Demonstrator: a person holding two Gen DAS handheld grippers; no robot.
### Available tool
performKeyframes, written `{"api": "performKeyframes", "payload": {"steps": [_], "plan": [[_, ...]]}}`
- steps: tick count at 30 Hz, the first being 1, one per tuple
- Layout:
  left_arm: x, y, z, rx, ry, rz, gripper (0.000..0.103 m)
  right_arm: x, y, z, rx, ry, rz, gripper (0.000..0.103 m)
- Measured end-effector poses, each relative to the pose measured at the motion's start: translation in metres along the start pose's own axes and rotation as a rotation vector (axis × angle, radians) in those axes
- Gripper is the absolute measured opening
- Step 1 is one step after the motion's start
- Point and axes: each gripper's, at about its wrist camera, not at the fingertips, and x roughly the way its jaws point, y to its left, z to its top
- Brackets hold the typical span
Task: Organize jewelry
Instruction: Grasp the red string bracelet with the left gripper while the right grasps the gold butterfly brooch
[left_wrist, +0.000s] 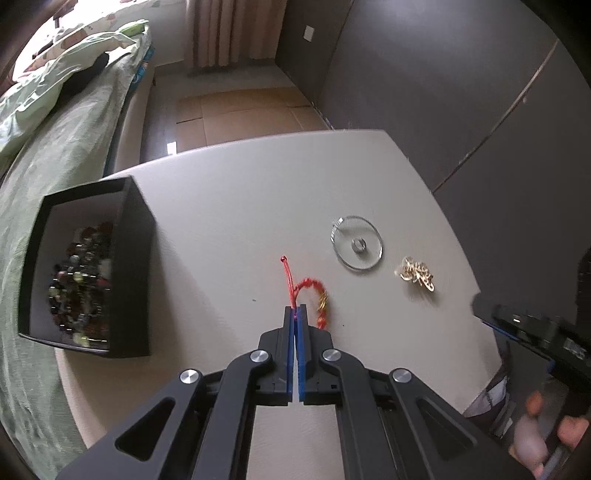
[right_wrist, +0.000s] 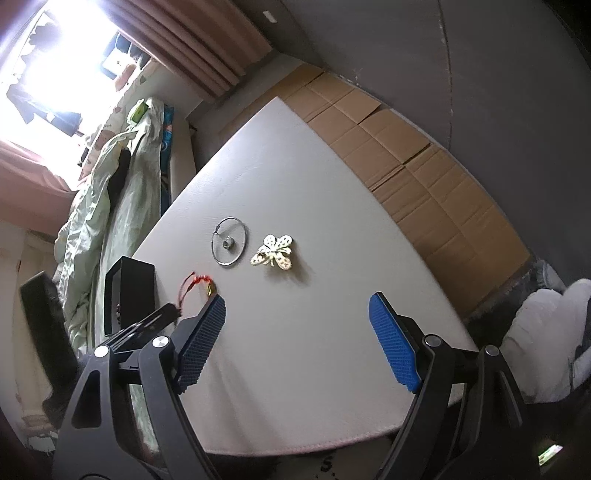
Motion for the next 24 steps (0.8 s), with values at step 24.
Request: {"api": "performKeyframes", "payload": {"steps": [24], "plan": [[-0.104, 0.051, 0.027, -0.053, -0.179, -0.001, 0.0, 0.067, 0.068, 0.022, -0.221, 0.086, -0.281, 0.07]]}}
